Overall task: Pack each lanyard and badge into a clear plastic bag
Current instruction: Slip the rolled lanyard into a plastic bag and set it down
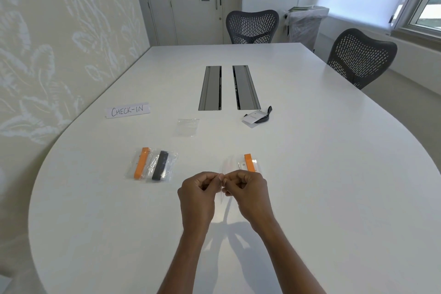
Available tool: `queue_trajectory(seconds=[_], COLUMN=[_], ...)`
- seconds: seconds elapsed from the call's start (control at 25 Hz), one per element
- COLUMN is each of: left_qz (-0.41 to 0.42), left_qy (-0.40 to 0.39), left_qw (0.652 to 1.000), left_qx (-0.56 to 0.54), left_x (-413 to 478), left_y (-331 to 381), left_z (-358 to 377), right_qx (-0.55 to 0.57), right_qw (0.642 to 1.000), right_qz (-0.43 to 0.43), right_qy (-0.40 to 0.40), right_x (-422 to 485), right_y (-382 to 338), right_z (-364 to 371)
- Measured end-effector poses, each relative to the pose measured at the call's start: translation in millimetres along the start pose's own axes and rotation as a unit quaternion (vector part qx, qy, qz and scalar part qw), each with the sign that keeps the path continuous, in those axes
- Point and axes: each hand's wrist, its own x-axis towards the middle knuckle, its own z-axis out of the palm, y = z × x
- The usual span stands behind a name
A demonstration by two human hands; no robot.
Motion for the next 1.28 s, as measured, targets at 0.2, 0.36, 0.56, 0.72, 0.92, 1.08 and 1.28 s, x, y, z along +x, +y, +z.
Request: queue_trajectory(seconds=[0.2,0.36,0.56,0.72,0.92,1.08,1.28], left_qz=[0.009,-0.015,0.018,0.07,0.093,0.1,0.117], left_qy=[0.008,0.016,0.001,-0.007,-0.002,0.045,0.052], left_qw=[1.0,1.0,1.0,0.993,0.987,0.984,0.982], left_qx=[0.006,-0.019,0.015,0.095,0.13,0.141,0.142], left_x=[-1.8,-3.9,-6.6,-7.1,-4.7,-9.1,-11.5], left_y=[2.3,0.6,4.7,7.0,4.5,1.3,2.8], left_z=[2.6,2.7,5.4,3.6,1.9,5.1,10.1], right_qx=[0.029,0.067,-0.044,-0.056,-0.085,-0.134,-0.167], right_qw=[0.999,0.996,0.999,0.996,0.995,0.991,0.983], right_qz=[0.022,0.052,-0.01,-0.065,-0.057,-0.027,-0.07], right_qy=[0.017,0.019,0.03,0.023,-0.003,0.009,0.034], right_x=[-2.4,-1.5,-2.3,1.9,0.7,1.1,-1.7], right_y=[-2.1,-1.1,-4.6,-4.7,-4.7,-1.3,-4.7], right_z=[0.6,-4.1,1.2,1.2,1.5,1.2,3.7])
